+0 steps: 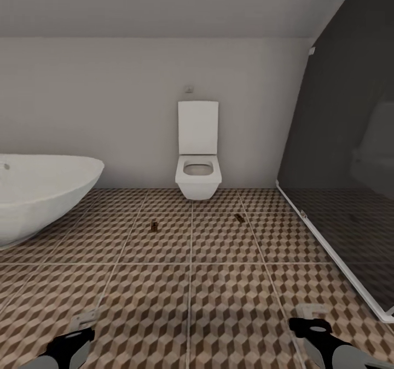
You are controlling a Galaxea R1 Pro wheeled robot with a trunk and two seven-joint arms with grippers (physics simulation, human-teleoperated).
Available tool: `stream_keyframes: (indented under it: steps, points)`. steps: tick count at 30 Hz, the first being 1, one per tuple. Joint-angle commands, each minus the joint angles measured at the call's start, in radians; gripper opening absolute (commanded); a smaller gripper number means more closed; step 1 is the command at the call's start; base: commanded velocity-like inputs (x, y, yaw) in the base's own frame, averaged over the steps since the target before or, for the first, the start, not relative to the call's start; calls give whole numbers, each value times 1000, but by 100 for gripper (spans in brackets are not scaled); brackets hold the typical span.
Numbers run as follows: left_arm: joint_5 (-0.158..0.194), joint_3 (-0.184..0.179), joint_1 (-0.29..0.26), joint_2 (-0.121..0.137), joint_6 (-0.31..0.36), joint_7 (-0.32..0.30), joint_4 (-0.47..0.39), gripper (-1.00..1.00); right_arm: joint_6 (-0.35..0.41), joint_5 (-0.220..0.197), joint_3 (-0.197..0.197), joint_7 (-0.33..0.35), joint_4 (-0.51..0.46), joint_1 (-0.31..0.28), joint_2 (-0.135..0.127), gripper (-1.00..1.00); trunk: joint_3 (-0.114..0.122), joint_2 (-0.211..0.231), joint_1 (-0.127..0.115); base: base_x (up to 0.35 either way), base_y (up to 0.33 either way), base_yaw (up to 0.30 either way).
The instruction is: Take the four mousetraps from the cabinet in the bathroom and place them on the bathroom floor. Make sure all four end up on the same floor surface, and ensure that at least two of them are either under or directly next to the same bathroom sink.
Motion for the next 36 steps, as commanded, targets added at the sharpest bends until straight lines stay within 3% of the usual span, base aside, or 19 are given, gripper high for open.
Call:
stream_keyframes:
  steps: [1,6,16,22,32,36]
  points:
    - [10,-9,0,2,-11,3,10,100,-4,10,-8,0,4,-1,-4,100,3,0,-1,0,0,0]
    - [12,-8,1,4,-53,3,57,100,-4,9,-8,13,14,7,-16,100,22,1,-3,0,0,0]
    - [18,-8,6,4,-67,-23,74,100,-4,11,-8,18,29,9,-21,100,61,3,-7,0,0,0]
    - [43,-8,9,6,-68,-65,75,100,-4,12,-8,20,31,6,-20,100,84,5,-10,0,0,0]
    - [78,-8,14,6,-68,-82,76,100,-2,12,-8,20,31,5,-18,100,123,7,-15,0,0,0]
    - [81,-8,13,5,-68,-83,76,100,-1,12,-7,21,31,5,-16,100,136,35,-30,0,0,0]
